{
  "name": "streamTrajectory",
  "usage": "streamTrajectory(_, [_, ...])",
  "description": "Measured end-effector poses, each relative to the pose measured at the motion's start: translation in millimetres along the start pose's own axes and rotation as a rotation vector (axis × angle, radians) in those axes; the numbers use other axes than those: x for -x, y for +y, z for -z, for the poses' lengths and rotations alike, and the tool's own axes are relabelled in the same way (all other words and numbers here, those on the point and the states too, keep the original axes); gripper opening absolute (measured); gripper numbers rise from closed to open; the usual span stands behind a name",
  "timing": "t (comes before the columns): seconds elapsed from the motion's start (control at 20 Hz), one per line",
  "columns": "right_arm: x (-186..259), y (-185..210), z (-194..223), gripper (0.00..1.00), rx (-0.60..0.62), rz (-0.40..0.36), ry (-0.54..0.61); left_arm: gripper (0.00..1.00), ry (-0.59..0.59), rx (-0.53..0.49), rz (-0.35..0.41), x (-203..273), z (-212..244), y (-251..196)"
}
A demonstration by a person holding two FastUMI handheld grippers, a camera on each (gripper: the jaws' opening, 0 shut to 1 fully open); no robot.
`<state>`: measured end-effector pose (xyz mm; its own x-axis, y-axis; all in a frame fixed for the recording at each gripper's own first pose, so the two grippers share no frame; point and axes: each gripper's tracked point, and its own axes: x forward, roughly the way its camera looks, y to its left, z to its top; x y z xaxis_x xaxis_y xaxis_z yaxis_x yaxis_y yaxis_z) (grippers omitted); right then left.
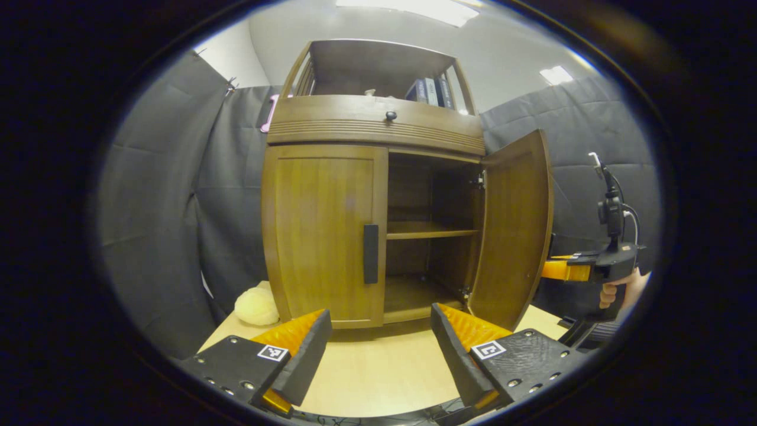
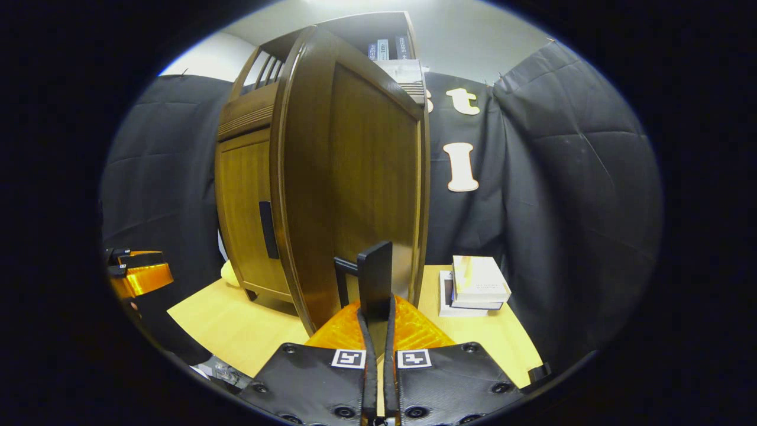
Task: Open the right door of the double-door shoe cabinet with the right hand, and open the left door with the left hand.
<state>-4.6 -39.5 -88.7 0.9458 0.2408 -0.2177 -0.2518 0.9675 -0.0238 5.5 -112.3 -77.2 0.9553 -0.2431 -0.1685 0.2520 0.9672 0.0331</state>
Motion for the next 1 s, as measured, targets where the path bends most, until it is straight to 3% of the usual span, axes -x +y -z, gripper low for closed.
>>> streamTrajectory(0.3, [5,-22,1,0.06,0.005,-0.012,0.000,0.95,0.004,-0.009,0.007,-14,-3,-6])
streamTrajectory(0.4, [7,-32,1,0.10,0.017,0.004,-0.004,0.96,0.006,-0.009,0.017,-19,-2,-10])
streamTrajectory(0.5, [9,-44,2,0.02,0.019,0.021,-0.006,0.96,0.012,-0.011,0.025,-23,-1,-13])
streamTrajectory(0.55, [10,-51,3,0.05,0.016,0.029,-0.004,0.96,0.015,-0.011,0.029,-26,1,-16])
streamTrajectory(0.7, [12,-72,3,0.01,-0.003,0.064,0.000,0.96,0.019,-0.010,0.040,-31,4,-24])
streamTrajectory(0.75, [13,-77,3,0.01,-0.006,0.074,-0.002,0.97,0.018,-0.010,0.044,-34,4,-28])
streamTrajectory(0.8, [15,-82,3,0.08,-0.010,0.083,-0.003,0.97,0.016,-0.009,0.048,-35,2,-30])
streamTrajectory(1.0, [30,-91,6,0.04,-0.040,0.102,-0.009,0.97,0.006,-0.002,0.072,-39,-3,-40])
